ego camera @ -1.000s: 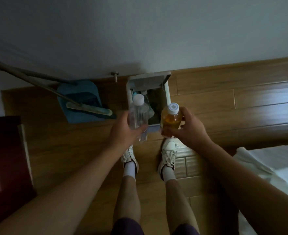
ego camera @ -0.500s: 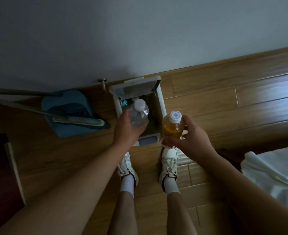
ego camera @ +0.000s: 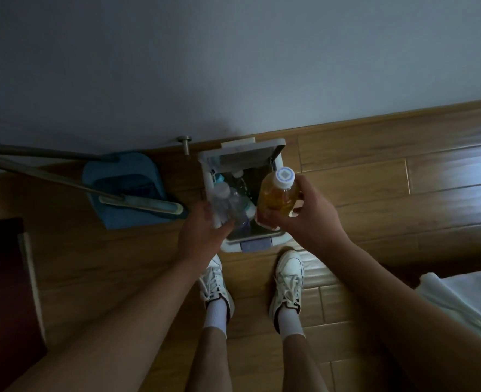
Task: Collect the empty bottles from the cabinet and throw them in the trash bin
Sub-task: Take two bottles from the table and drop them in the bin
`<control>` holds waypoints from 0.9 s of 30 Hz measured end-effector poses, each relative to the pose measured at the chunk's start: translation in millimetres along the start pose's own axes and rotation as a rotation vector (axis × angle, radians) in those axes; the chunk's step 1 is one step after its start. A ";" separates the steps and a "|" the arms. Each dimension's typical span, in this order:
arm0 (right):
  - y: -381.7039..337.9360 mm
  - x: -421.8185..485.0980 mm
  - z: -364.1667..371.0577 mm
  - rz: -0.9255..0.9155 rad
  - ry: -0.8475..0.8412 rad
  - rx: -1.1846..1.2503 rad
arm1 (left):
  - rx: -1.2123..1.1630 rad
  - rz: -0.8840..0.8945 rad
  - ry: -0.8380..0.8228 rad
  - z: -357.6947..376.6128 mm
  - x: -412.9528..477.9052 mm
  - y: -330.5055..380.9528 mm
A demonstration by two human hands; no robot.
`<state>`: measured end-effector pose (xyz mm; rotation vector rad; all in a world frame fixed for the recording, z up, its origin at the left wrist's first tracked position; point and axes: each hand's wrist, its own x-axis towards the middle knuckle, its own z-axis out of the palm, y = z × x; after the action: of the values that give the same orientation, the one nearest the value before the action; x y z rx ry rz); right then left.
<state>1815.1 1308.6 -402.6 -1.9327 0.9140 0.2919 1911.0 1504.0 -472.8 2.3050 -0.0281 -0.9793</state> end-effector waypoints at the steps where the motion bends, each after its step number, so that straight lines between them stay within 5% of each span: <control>1: -1.8 8.0 3.9 0.005 -0.017 -0.011 | 0.006 -0.006 0.005 -3.3 1.6 -1.6; 9: 20.7 68.0 59.7 0.104 -0.253 -0.232 | 0.083 -0.047 -0.053 -26.7 11.7 -42.0; 17: 15.0 64.3 75.0 -0.070 -0.118 -0.346 | 0.213 -0.070 -0.119 -54.5 -0.9 -75.6; 27: 25.6 98.2 85.3 0.036 -0.146 -0.315 | 0.205 -0.057 -0.112 -59.2 6.1 -90.2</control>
<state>1879.2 1325.9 -517.4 -2.1495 0.8446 0.6215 1935.0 1606.9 -495.5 2.4444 -0.1138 -1.1818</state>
